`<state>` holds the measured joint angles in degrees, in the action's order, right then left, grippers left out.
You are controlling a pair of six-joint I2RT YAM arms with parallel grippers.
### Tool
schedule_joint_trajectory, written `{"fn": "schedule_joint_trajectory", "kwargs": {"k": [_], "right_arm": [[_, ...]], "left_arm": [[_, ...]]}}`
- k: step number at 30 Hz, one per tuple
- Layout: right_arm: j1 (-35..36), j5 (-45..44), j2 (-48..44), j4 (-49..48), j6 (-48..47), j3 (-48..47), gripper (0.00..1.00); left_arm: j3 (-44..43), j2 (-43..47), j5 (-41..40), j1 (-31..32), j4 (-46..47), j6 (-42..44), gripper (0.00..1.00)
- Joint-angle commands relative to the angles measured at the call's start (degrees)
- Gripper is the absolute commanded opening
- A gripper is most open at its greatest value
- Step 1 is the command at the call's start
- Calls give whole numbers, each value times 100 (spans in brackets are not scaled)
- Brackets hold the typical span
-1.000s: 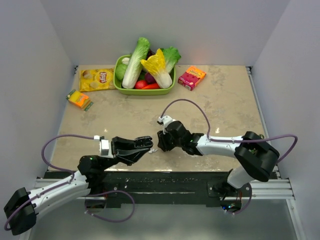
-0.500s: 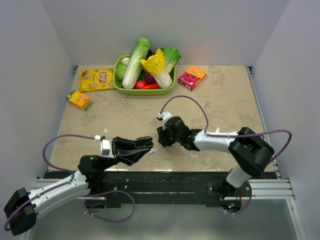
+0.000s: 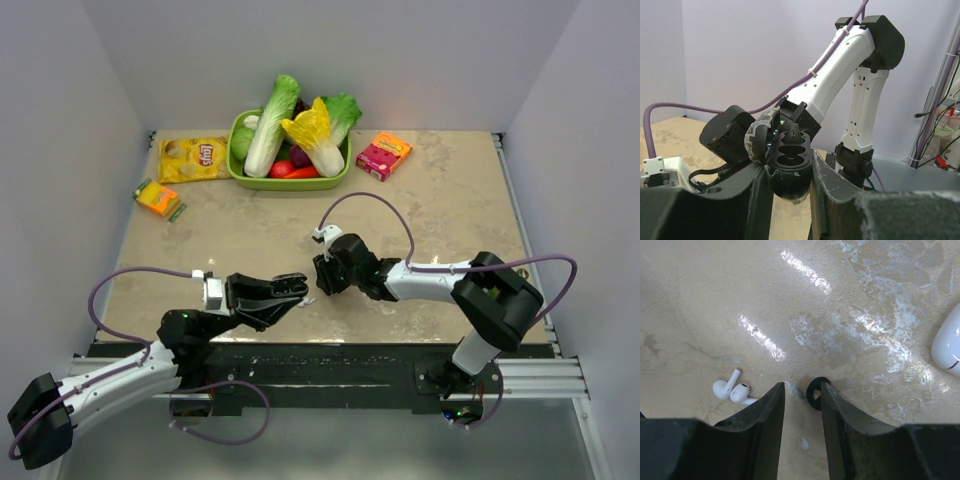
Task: Insert the wireless bluetooth earbuds into the charging case
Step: Pick up the earbud from the center of the board.
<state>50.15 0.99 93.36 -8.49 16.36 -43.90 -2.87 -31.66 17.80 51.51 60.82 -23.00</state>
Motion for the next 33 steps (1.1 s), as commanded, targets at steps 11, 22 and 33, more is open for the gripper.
{"fn": "schedule_joint_trajectory", "kwargs": {"k": [11, 22, 33], "right_arm": [[-137, -477, 77, 163, 8, -215, 38], [-190, -776, 42, 155, 34, -180, 24], [-287, -1066, -10, 436, 157, -216, 0]], "left_arm": [[1368, -138, 83, 17, 501, 24, 0], [1404, -227, 83, 17, 651, -11, 0], [1404, -235, 83, 17, 642, -11, 0]]}}
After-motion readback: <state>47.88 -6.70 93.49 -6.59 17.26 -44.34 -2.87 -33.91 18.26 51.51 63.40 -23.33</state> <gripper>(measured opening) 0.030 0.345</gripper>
